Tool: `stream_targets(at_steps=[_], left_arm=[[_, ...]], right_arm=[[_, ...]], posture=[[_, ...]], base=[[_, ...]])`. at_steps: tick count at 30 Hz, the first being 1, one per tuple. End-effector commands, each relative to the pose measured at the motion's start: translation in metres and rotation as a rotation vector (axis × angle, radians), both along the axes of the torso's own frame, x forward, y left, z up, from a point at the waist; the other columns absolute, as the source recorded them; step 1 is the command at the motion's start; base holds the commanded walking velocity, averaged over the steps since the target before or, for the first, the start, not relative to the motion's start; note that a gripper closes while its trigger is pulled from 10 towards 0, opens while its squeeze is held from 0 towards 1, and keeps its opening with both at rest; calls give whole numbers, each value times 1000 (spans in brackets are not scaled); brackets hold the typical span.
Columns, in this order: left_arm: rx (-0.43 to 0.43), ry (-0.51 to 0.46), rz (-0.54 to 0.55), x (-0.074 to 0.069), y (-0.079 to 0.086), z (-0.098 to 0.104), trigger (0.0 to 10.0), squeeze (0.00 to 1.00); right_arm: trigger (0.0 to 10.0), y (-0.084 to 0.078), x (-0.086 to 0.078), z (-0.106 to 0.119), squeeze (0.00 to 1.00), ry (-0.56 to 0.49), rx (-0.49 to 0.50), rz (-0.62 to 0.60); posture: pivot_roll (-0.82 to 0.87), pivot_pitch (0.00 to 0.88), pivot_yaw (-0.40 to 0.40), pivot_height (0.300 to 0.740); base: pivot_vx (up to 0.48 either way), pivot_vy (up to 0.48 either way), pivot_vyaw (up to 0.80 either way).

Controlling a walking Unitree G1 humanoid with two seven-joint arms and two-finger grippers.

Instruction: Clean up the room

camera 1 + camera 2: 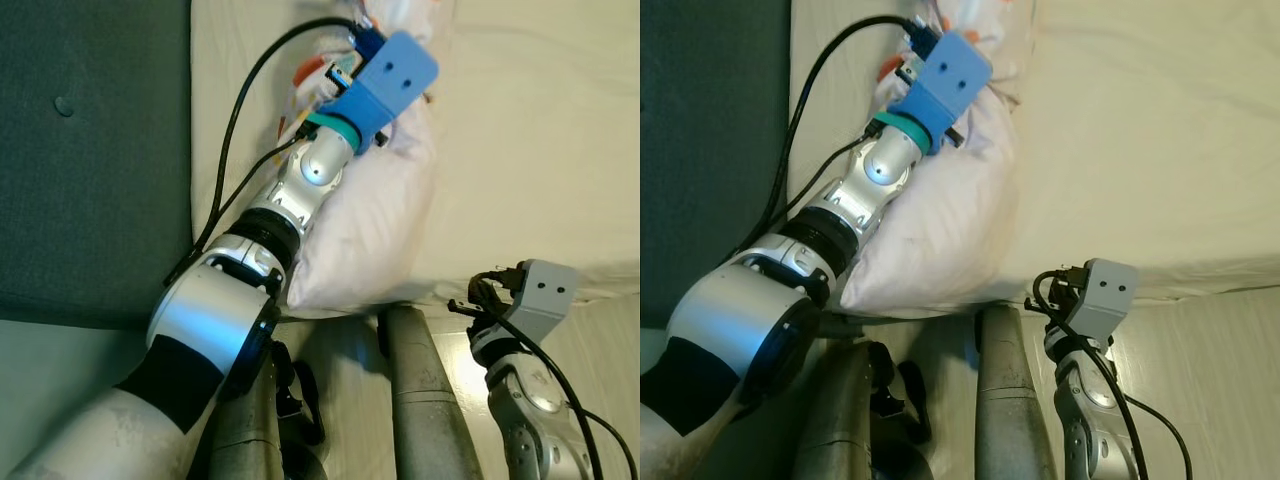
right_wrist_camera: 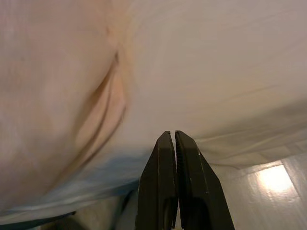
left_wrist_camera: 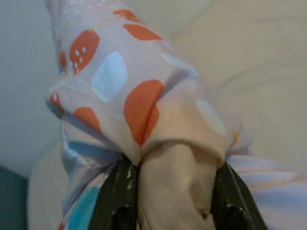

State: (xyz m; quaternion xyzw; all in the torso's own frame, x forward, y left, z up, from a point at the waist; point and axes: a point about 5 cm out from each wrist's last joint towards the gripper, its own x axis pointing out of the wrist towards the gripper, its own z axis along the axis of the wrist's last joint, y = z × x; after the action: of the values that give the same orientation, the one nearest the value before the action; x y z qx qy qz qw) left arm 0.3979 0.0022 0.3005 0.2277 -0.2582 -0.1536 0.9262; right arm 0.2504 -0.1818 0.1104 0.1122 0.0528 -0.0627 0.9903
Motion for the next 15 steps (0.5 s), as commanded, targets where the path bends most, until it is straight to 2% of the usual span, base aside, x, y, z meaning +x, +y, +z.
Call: stream_targets(at_steps=[1, 3, 4, 6, 7, 10, 12, 13, 14, 15], left_arm=[[29, 72, 87, 7, 14, -19, 10000, 992], [40, 60, 118, 9, 18, -16, 10000, 992], [65, 37, 175, 12, 26, -11, 10000, 0], [79, 24, 215, 14, 33, -8, 10000, 0], [97, 14, 282, 18, 47, -3, 10000, 0], [100, 15, 298, 19, 51, -2, 10000, 0], [110, 12, 358, 22, 65, -1, 10000, 0], [110, 12, 358, 22, 65, -1, 10000, 0], [105, 6, 425, 25, 83, 3, 10000, 0], [105, 6, 425, 25, 83, 3, 10000, 0]], right_arm=[[10000, 3, -4, -5, 0, 22, 18, 1], [10000, 3, -4, -4, 0, 19, 19, 1], [10000, 4, -4, -2, 0, 13, 21, 3], [10000, 4, -4, -1, 0, 9, 22, 4], [10000, 5, -4, 0, 0, 1, 26, 6], [10000, 5, -4, 1, 0, -1, 28, 7], [10000, 5, -3, 2, 0, -9, 32, 10], [10000, 5, -3, 2, 0, -9, 32, 10], [10000, 5, -2, 4, 0, -20, 35, 20], [10000, 5, -2, 4, 0, -20, 35, 20]], posture=[[-385, 427, 272, 630], [-389, 425, 274, 630], [-391, 425, 277, 630], [-393, 423, 279, 630], [-394, 418, 282, 630], [-394, 418, 282, 630], [-396, 414, 283, 630], [-396, 414, 283, 630], [-397, 408, 283, 630], [-397, 408, 283, 630]], base=[[0, 0, 0], [0, 0, 0], [0, 0, 0], [0, 0, 0], [0, 0, 0], [0, 0, 0], [0, 0, 0], [0, 0, 0], [0, 0, 0], [0, 0, 0]])
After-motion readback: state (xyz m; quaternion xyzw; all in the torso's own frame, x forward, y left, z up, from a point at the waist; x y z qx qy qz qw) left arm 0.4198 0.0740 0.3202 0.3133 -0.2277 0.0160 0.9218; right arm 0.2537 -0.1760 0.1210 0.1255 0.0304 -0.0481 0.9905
